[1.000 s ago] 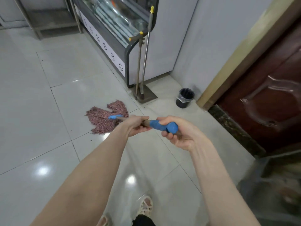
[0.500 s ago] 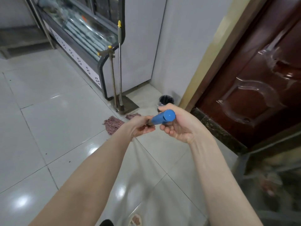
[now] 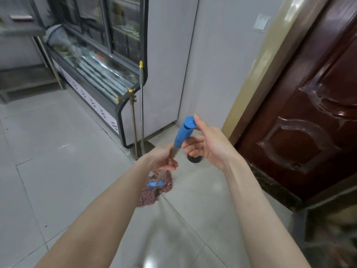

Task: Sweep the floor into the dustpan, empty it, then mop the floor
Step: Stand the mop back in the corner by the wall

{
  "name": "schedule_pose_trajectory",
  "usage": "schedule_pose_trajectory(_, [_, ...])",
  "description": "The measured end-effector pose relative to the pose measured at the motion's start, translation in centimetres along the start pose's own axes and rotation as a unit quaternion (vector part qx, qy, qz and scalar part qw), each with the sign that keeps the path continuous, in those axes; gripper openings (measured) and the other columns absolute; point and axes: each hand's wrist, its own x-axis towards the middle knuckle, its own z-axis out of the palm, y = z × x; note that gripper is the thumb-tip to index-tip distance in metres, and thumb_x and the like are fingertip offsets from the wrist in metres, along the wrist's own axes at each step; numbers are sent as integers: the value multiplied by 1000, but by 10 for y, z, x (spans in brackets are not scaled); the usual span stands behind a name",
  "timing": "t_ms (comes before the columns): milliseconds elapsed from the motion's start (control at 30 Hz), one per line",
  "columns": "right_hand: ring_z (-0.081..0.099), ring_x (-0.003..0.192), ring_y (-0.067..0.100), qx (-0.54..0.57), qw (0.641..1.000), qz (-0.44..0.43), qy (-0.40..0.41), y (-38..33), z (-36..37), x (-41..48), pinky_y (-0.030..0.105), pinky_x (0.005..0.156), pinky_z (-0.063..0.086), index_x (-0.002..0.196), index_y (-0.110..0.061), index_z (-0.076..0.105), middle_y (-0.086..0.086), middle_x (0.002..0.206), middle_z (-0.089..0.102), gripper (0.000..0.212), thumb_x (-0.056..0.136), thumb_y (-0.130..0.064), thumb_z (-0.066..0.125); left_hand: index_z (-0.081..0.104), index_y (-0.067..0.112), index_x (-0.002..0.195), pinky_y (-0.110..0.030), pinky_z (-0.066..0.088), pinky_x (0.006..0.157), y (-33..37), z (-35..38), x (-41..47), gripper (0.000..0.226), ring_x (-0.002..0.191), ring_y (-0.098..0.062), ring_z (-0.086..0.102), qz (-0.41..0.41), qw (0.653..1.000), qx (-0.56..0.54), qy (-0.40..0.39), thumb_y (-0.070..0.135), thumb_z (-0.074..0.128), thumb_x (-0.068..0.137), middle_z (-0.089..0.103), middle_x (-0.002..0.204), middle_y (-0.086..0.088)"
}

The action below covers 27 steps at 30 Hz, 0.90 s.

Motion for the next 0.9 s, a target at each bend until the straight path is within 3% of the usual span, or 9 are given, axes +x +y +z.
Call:
schedule_pose_trajectory(67, [61, 49, 16, -9, 999, -45, -3, -11, 6, 16, 19, 49, 51, 93, -13, 64, 10, 65, 67, 23, 93, -34, 55, 45, -6, 119, -36, 61, 65, 15, -15, 11, 73, 47, -20, 65, 14, 1000, 10, 22, 61, 42, 91, 65, 57, -16])
schedule_pose_trajectory(133, [60, 52, 17, -31, 996, -78, 1, -23, 15, 34, 20, 53, 51, 100, -10, 67, 10, 69, 66, 17, 91, -23, 61, 45, -4, 118, -39, 60, 69, 30, -29, 19, 76, 52, -24, 66, 31, 999, 16, 32, 66, 39, 89, 65, 51, -13])
schedule_pose_trajectory(267, [56, 54, 16, -81, 989, -116, 53, -38, 37, 74, 24, 56, 49, 113, -9, 66, 3, 65, 63, 32, 83, -20, 72, 42, 7, 114, -34, 59, 61, 56, -56, 25, 64, 71, -29, 69, 51, 996, 70, 34, 66, 29, 91, 70, 73, -20])
schedule_pose_trajectory(333, [56, 55, 11, -94, 984, -132, 68, -41, 44, 91, 22, 57, 50, 102, -16, 68, -1, 65, 63, 21, 82, -20, 73, 49, 4, 112, -34, 59, 61, 64, -69, 28, 67, 70, -26, 67, 66, 991, 101, 50, 65, 30, 92, 68, 84, -20])
schedule_pose_trajectory(433, [59, 58, -2, -83, 979, -163, 87, -48, 54, 115, 16, 57, 51, 87, -27, 64, -7, 72, 65, 12, 85, -16, 70, 59, 9, 110, -30, 58, 59, 78, -95, 33, 64, 67, -16, 58, 111, 985, 122, 56, 66, 37, 89, 59, 83, -9])
schedule_pose_trajectory(567, [64, 93, 12, -77, 977, -177, 87, -50, 65, 144, 30, 83, 55, 91, -27, 67, -3, 93, 69, 7, 86, -22, 68, 62, 19, 117, -33, 57, 81, 95, -126, 37, 59, 106, -18, 57, 174, 975, 138, 26, 66, 41, 88, 59, 114, -3])
schedule_pose_trajectory(633, [65, 99, 17, -76, 978, -173, 89, -50, 69, 157, 32, 87, 55, 101, -21, 66, -2, 99, 70, 15, 87, -26, 68, 58, 19, 127, -32, 51, 90, 102, -133, 38, 57, 115, -16, 54, 197, 971, 138, -6, 60, 43, 90, 58, 121, 1])
schedule_pose_trajectory(767, [63, 101, 17, -102, 976, -171, 93, -52, 75, 177, 33, 88, 51, 109, -20, 65, -4, 102, 69, 24, 89, -33, 63, 52, 22, 132, -33, 45, 98, 110, -137, 42, 43, 120, -10, 50, 229, 959, 160, -44, 39, 56, 93, 57, 120, 10])
schedule_pose_trajectory(900, [62, 109, 22, -94, 981, -155, 66, -50, 75, 195, 39, 95, 51, 114, -18, 63, -1, 108, 68, 28, 92, -34, 59, 56, 22, 127, -29, 46, 90, 119, -140, 53, 38, 115, -9, 53, 238, 954, 180, -38, 34, 60, 92, 60, 117, 10])
